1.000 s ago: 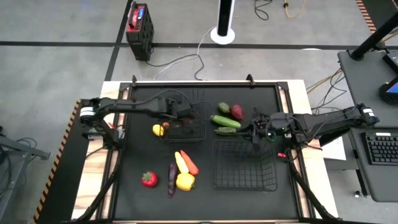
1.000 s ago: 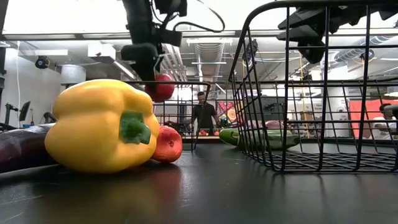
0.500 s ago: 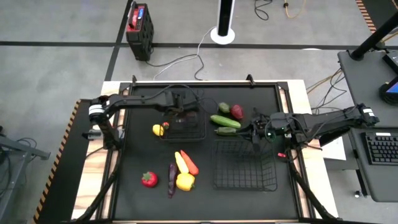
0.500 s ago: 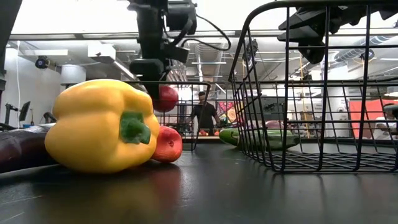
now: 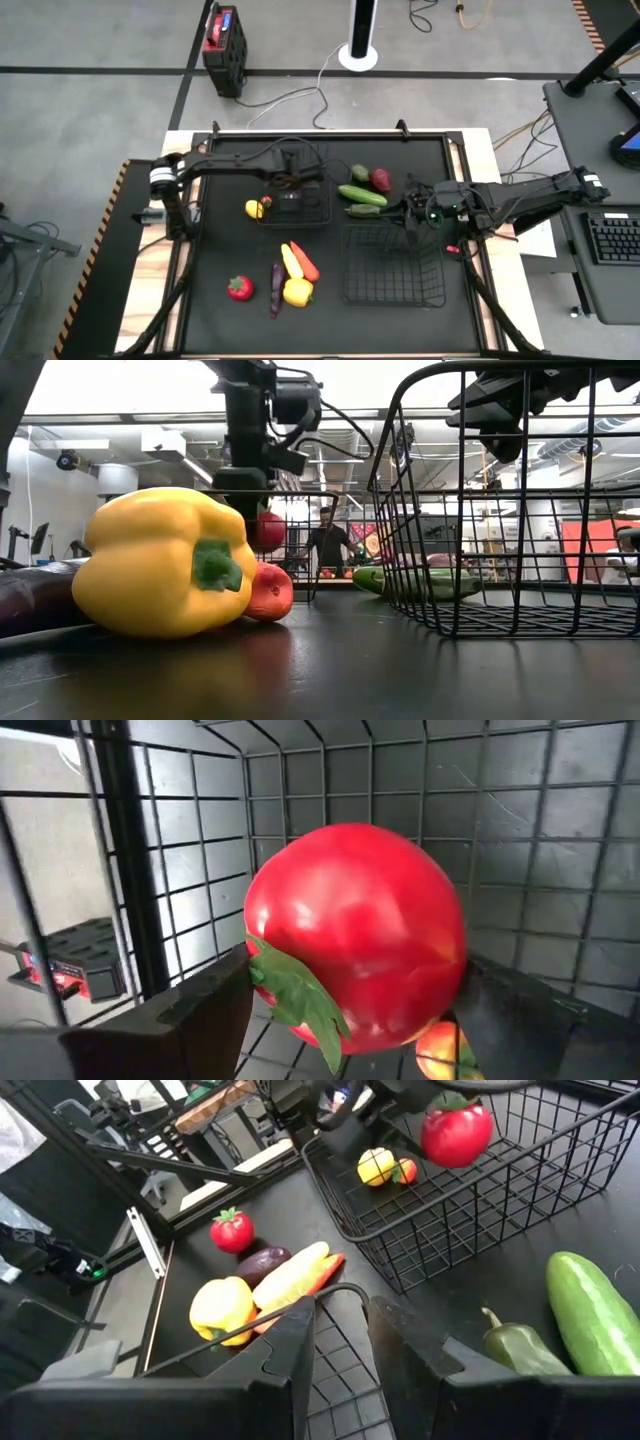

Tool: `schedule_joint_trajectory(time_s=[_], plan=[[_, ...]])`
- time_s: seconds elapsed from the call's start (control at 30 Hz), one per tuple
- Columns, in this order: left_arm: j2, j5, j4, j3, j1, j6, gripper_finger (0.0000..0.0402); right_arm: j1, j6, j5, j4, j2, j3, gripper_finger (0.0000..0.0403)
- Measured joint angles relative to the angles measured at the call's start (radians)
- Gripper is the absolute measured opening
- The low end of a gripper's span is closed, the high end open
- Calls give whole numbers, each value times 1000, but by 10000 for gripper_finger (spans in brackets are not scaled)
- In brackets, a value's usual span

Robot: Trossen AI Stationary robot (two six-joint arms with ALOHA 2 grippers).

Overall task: Sort produce into baskets
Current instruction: Put the tomato into the top black wire basket

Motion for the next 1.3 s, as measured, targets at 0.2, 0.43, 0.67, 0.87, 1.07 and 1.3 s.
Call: schedule_joint_trajectory(time_s=[0.2,0.43,0.67,0.87,1.07,1.3], plan=[[34,0,5,0,12,-2,288,0,-1,0,-1,0,0,91],[35,10,7,0,36,5,288,0,-2,0,-2,0,0,91],[35,104,7,0,66,32,288,0,-2,0,-2,0,0,91],[35,104,13,0,88,41,288,0,-2,0,-3,0,0,91],[35,109,18,-1,92,57,288,0,-2,0,-3,0,0,91],[35,275,25,-2,113,106,288,0,-2,0,-3,0,0,91]])
